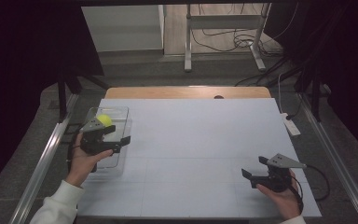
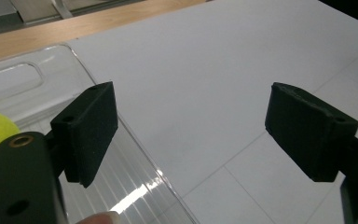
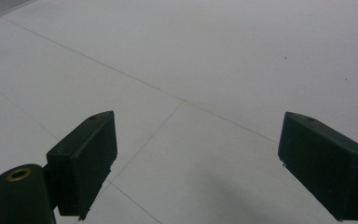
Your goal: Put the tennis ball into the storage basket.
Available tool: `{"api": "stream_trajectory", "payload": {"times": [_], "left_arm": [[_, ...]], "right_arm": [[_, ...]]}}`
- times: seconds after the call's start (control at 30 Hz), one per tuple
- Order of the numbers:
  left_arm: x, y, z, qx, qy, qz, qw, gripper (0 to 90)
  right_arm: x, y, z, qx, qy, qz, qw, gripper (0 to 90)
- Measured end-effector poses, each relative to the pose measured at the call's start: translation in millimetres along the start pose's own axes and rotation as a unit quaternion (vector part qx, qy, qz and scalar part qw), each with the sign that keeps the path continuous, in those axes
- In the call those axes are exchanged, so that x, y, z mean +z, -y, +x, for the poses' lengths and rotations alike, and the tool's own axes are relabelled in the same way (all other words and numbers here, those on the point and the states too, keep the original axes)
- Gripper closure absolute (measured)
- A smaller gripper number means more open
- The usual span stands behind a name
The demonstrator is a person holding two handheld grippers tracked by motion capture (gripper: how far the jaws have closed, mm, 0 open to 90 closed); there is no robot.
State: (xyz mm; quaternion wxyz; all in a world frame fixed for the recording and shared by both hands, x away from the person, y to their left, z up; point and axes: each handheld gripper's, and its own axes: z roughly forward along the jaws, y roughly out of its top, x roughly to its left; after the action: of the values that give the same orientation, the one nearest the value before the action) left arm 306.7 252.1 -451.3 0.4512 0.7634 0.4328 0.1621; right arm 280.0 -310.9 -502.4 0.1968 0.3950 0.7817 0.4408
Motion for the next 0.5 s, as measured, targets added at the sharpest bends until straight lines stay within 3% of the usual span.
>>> {"api": "stream_trajectory", "payload": {"times": [0.5], "left_arm": [[-4.0, 30.5, -15.4, -0.002, 0.017, 0.005, 0.9998, 17.8]], "right_arm": [[0.2, 0.0, 0.0, 0.001, 0.000, 0.000, 1.0000, 11.7]]}}
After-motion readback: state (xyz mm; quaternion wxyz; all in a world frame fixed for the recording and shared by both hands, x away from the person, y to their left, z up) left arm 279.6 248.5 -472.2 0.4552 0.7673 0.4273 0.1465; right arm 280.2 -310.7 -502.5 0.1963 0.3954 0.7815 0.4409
